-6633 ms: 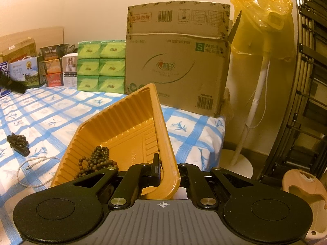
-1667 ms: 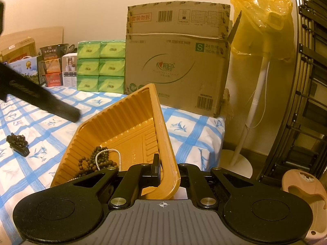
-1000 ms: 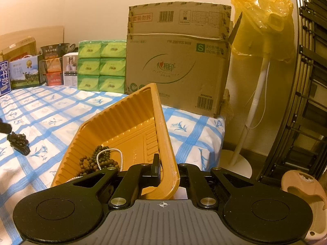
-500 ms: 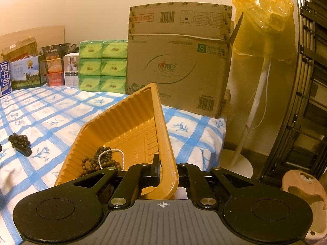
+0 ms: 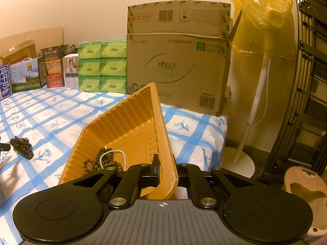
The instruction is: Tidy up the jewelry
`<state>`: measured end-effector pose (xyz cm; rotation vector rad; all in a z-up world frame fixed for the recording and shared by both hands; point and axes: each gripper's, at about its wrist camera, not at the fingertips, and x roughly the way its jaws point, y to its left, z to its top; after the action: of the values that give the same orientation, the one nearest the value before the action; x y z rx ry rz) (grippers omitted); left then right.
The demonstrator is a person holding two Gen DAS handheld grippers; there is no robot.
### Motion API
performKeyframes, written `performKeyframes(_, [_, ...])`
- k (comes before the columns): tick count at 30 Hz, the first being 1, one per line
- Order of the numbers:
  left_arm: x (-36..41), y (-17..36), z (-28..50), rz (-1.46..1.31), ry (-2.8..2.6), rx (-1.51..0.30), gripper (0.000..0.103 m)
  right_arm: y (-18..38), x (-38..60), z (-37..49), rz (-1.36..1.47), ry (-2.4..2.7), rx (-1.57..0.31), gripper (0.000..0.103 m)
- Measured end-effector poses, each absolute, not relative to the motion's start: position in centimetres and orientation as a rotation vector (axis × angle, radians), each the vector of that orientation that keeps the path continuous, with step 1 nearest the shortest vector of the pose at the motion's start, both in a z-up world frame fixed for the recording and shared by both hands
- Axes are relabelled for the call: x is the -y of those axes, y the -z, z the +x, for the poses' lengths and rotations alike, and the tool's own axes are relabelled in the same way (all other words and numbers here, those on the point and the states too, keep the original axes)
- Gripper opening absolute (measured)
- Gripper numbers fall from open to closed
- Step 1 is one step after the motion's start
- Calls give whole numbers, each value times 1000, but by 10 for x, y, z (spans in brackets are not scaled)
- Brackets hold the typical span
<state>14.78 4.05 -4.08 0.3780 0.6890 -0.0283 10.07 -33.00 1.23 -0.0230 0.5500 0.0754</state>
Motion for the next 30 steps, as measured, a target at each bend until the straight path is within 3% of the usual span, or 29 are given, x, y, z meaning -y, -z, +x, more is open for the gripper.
performKeyframes(5, [-21,58,155,720,153,-664,44,-12,330,101,-22,-75,-550,7])
performKeyframes(12, [-10,84,164,1015,247,-640,28,-12,331,100,-22,-73,-550,7])
performKeyframes(18, [-9,91,167,1095,272,-616,22,-12,331,100,-20,-71,-551,7])
performKeyframes(22, [-8,91,166,1114,277,-618,9,-12,332,100,-20,-70,-553,7])
performKeyframes(26, [-9,80,161,1055,275,-634,7,-12,332,100,-19,-70,-553,7])
performKeyframes(27, [-10,77,160,1035,274,-637,0,-12,332,100,-19,-70,-553,7])
performKeyframes(30, [-12,64,152,969,260,-624,0,-11,332,101,-19,-70,-553,7])
